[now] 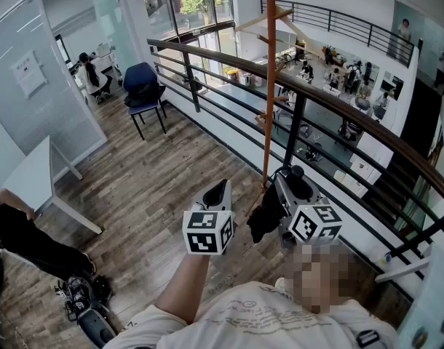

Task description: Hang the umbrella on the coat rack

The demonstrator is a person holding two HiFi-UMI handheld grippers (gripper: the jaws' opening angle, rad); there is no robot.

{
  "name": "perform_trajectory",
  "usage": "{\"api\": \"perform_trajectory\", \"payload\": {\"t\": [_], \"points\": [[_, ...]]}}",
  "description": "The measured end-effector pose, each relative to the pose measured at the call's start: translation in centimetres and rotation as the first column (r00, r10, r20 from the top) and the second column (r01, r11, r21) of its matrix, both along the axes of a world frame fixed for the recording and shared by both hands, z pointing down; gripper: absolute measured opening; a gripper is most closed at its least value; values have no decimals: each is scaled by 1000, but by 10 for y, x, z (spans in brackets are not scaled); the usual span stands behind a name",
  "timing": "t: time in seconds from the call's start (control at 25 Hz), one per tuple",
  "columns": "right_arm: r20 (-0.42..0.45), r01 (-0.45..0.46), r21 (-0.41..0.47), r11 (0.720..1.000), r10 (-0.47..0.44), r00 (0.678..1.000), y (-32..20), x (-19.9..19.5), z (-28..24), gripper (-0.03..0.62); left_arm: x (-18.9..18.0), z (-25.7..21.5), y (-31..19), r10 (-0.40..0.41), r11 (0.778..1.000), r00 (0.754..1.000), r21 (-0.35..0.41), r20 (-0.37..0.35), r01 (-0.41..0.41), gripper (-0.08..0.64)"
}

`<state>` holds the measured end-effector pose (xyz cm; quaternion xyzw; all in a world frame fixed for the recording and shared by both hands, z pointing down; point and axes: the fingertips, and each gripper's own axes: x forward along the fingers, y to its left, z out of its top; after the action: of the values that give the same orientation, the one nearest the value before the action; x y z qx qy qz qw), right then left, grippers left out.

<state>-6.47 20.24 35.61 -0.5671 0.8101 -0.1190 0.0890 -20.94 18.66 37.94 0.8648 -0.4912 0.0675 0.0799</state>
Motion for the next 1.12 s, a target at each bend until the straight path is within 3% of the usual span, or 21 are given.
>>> {"api": "perform_trajectory", "payload": {"t": [0.52,0.92,1.12], "points": [[16,40,-3,999,-40,999,-34,62,4,143,72,1,-35,-18,1000,999,-2,33,18,5],[1,133,-1,991,-133,991,-69,153,3,143,175,2,-66,-72,997,997,-1,34,72,5],[23,162,-8,987,-161,987,-84,193,10,143,219,10,-74,-81,997,994,-6,78,82,5]]}}
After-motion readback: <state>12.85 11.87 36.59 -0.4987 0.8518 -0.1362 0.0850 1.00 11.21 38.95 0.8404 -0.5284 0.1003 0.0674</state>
